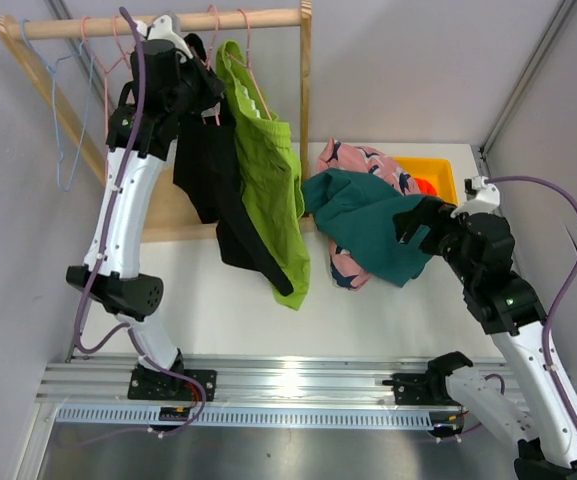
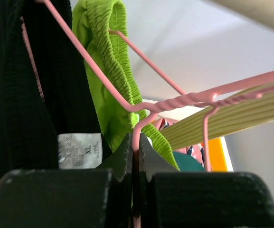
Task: Remove the shorts from the hanger
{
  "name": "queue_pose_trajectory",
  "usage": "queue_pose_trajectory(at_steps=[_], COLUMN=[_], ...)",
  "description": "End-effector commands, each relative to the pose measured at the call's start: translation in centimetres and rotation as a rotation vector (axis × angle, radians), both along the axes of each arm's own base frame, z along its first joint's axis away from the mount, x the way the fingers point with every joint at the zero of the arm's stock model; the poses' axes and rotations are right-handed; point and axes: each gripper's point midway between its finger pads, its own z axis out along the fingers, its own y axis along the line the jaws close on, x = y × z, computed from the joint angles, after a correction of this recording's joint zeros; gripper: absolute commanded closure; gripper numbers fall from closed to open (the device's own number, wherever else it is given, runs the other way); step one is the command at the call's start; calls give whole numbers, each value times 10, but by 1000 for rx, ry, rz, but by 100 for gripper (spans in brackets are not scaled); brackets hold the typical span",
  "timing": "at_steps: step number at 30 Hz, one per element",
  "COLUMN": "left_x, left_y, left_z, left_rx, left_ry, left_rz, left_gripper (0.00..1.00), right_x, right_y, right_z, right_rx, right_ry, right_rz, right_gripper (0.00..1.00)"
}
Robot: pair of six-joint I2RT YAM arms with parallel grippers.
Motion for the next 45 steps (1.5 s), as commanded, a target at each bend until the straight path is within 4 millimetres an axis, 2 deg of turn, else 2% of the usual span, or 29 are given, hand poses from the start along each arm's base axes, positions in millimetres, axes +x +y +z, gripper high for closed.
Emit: queue_pose_trajectory(at_steps=[1,4,5,6,7,8,9,10,11,13,14,16,17,20,21,23,24,25,33,35,36,37,38,39,41,42,43,44,45], left_x=[-62,-79,-83,-88,-90,-90,-95,-97,-98,-102,-104,-108,-109,-115,-117,-122,-123,-124,-131,-133,-136,-135,-134,-136,-136,-136,-135,-134,-132], left_y=[16,20,21,22,22,22,24,25,25,25,25,25,25,25,26,27,28,28,31,25,26,26,26,27,30,31,33,34,35], left_z=[100,112,113,114,115,112,114,114,112,113,114,115,115,114,114,116,116,116,117,114,118,115,113,115,115,114,115,116,117], left_rx=[-35,-46,-47,-48,-49,-45,-43,-43,-41,-44,-47,-53,-54,-56,-55,-55,-52,-51,-51,-57,-61,-60,-60,-62,-63,-59,-58,-55,-46], left_ry=[-238,-258,-261,-261,-261,-252,-257,-257,-251,-254,-255,-255,-253,-253,-254,-261,-263,-262,-271,-264,-275,-269,-266,-273,-275,-274,-281,-284,-288], left_rz=[-2,-4,-6,-7,-9,-9,-8,-6,-6,-11,-12,-21,-22,-27,-27,-27,-27,-27,-26,-58,-57,-56,-56,-51,-42,-38,-32,-27,-23], left_gripper=[100,100,100,100,100,100,100,100,100,100,100,100,100,100,100,100,100,100,100,100,100,100,100,100,100,100,100,100,100], right_x=[-16,-32,-31,-44,-48,-41,-63,-67,-59,-74,-69,-66,-63,-56,-50,-44,-40,-38,-23,-17,-16,-16,-16,-16,-30,-37,-46,-70,-80], right_y=[58,95,106,131,142,154,181,193,209,241,263,288,310,338,353,367,377,380,407,410,412,414,416,417,421,416,415,419,406], right_z=[87,124,143,152,160,173,179,183,188,187,181,171,161,149,139,133,121,124,103,98,98,96,94,91,86,69,62,59,61], right_rx=[94,112,115,124,104,91,93,55,32,15,8,22,17,17,4,1,-14,-7,14,13,15,15,20,23,28,-3,-9,17,33], right_ry=[-254,-335,-360,-368,-390,-403,-411,-434,-438,-441,-429,-404,-388,-369,-355,-344,-325,-328,-303,-303,-307,-311,-312,-306,-305,-281,-280,-281,-282], right_rz=[317,471,495,579,609,579,660,672,630,682,689,718,746,765,770,768,768,762,732,708,709,712,709,709,742,738,739,763,731], right_gripper=[1,1,1,1,1,1,1,1,1,1,1,1,1,1,1,1,1,1,1,2,12,52,79,100,100,100,100,100,100])
